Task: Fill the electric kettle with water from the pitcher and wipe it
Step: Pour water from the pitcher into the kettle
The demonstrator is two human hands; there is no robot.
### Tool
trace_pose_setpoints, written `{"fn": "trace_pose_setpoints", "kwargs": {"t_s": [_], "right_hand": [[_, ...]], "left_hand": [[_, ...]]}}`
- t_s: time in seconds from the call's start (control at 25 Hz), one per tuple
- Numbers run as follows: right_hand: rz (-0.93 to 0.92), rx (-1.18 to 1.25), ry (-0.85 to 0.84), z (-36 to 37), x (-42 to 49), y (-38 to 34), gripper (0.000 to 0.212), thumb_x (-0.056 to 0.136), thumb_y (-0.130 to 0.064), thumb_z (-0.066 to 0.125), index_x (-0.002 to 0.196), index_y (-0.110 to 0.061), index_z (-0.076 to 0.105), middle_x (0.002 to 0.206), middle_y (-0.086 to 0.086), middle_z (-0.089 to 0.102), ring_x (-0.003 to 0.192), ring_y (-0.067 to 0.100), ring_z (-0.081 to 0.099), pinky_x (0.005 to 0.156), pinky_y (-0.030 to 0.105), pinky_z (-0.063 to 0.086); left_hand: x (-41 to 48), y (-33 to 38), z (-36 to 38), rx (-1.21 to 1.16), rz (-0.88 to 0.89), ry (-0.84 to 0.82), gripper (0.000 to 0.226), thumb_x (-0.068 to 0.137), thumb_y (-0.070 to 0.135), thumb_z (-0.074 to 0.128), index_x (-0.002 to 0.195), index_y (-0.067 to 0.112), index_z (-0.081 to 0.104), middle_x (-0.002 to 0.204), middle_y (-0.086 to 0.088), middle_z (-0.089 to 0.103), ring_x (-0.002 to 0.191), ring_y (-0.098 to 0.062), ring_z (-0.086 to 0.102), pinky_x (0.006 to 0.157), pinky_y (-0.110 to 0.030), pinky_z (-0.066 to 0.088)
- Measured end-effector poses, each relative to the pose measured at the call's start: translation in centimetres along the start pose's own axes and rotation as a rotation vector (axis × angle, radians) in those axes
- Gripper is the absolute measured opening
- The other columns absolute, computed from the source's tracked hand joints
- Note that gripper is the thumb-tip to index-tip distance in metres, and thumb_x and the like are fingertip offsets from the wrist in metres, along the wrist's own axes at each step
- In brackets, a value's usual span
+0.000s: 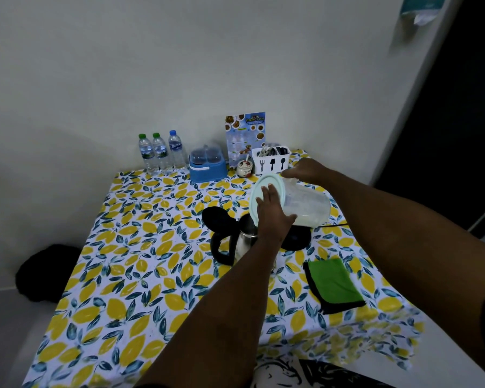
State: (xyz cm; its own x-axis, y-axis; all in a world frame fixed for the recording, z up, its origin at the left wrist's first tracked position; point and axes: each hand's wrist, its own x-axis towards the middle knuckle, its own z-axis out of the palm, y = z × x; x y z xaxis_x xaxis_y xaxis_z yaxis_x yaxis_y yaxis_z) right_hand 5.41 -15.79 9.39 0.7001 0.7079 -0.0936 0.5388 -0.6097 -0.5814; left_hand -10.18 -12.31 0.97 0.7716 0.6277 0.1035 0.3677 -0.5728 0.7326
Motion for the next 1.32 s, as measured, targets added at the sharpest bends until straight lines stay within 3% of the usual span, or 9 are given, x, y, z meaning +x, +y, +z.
{"fn": "trace_pose_setpoints", "kwargs": {"t_s": [0.2, 0.44, 0.56, 0.64, 0.8, 0.92, 1.04, 1.2, 1.32], "right_hand": [[0.043, 0.022, -0.008, 0.2, -0.5, 0.1, 0.044, 0.079, -0.044, 0.069, 0.054, -0.015, 0.047, 0.058, 0.003, 0.048, 0.058, 0.019, 0.048, 0.057, 0.031, 0.034], [0.057, 0.154, 0.024, 0.2, -1.1, 2.8, 0.044, 0.078, -0.048, 0.068, 0.055, -0.013, 0.054, 0.060, 0.007, 0.053, 0.063, 0.022, 0.052, 0.063, 0.033, 0.037], [0.118, 0.300, 0.103, 0.0, -2.9, 4.0, 0.038, 0.083, -0.044, 0.066, 0.069, -0.010, 0.057, 0.065, 0.009, 0.052, 0.062, 0.020, 0.051, 0.053, 0.025, 0.039], [0.160, 0.384, 0.159, 0.3, -3.9, 5.3, 0.039, 0.087, -0.037, 0.065, 0.065, -0.007, 0.055, 0.058, 0.007, 0.049, 0.054, 0.017, 0.047, 0.042, 0.016, 0.036], [0.247, 0.558, 0.228, 1.7, -3.4, 10.1, 0.043, 0.084, -0.039, 0.067, 0.054, -0.014, 0.049, 0.053, 0.005, 0.044, 0.050, 0.018, 0.041, 0.051, 0.031, 0.032], [0.349, 0.687, 0.282, 2.3, -3.8, 14.2, 0.033, 0.084, -0.034, 0.067, 0.064, -0.011, 0.057, 0.054, 0.005, 0.046, 0.048, 0.016, 0.041, 0.052, 0.029, 0.032], [0.390, 0.752, 0.313, 2.8, -4.2, 18.5, 0.034, 0.090, -0.027, 0.064, 0.060, -0.012, 0.056, 0.034, -0.008, 0.046, 0.033, 0.003, 0.040, 0.044, 0.023, 0.034], [0.410, 0.820, 0.340, 2.9, -4.2, 23.4, 0.022, 0.095, -0.020, 0.056, 0.094, -0.001, 0.067, 0.059, 0.001, 0.050, 0.049, 0.007, 0.046, 0.050, 0.023, 0.039], [0.441, 0.864, 0.421, 2.9, -3.6, 26.0, 0.019, 0.096, -0.015, 0.054, 0.103, -0.009, 0.070, 0.044, -0.008, 0.049, 0.043, 0.002, 0.045, 0.042, 0.013, 0.036]], "left_hand": [[0.0, -0.3, -0.2, 0.049, 0.034, -0.025, 0.106, 0.079, 0.029, 0.075, 0.151, 0.007, 0.000, 0.162, -0.017, 0.003, 0.146, -0.045, 0.007, 0.120, -0.048, 0.014], [0.6, -0.3, 0.1, 0.185, 0.134, -0.070, 0.106, 0.077, 0.029, 0.077, 0.151, 0.006, 0.004, 0.161, -0.020, 0.009, 0.146, -0.045, 0.011, 0.120, -0.048, 0.016], [1.2, 0.0, 0.6, 0.256, 0.223, -0.109, 0.104, 0.078, 0.026, 0.076, 0.151, 0.007, 0.005, 0.160, -0.021, 0.009, 0.146, -0.042, 0.012, 0.119, -0.047, 0.018], [1.7, 0.1, 1.1, 0.329, 0.288, -0.140, 0.102, 0.078, 0.025, 0.076, 0.152, 0.012, 0.006, 0.160, -0.022, 0.010, 0.146, -0.042, 0.013, 0.119, -0.047, 0.020], [2.6, 0.6, 3.3, 0.406, 0.393, -0.225, 0.095, 0.081, 0.020, 0.073, 0.152, 0.022, 0.011, 0.161, -0.020, 0.010, 0.147, -0.042, 0.012, 0.118, -0.049, 0.018], [3.4, 1.6, 6.2, 0.472, 0.454, -0.295, 0.092, 0.081, 0.019, 0.072, 0.152, 0.023, 0.014, 0.161, -0.018, 0.011, 0.147, -0.040, 0.012, 0.117, -0.049, 0.017], [4.5, 2.7, 9.2, 0.554, 0.502, -0.370, 0.091, 0.082, 0.017, 0.071, 0.152, 0.025, 0.013, 0.161, -0.016, 0.013, 0.147, -0.039, 0.013, 0.117, -0.050, 0.019], [6.1, 4.2, 13.4, 0.624, 0.564, -0.454, 0.089, 0.084, 0.014, 0.068, 0.152, 0.025, 0.011, 0.162, -0.015, 0.012, 0.147, -0.038, 0.013, 0.116, -0.050, 0.019], [7.4, 4.9, 16.3, 0.704, 0.621, -0.475, 0.090, 0.084, 0.016, 0.068, 0.152, 0.026, 0.010, 0.161, -0.015, 0.014, 0.147, -0.039, 0.015, 0.115, -0.051, 0.021]]}}
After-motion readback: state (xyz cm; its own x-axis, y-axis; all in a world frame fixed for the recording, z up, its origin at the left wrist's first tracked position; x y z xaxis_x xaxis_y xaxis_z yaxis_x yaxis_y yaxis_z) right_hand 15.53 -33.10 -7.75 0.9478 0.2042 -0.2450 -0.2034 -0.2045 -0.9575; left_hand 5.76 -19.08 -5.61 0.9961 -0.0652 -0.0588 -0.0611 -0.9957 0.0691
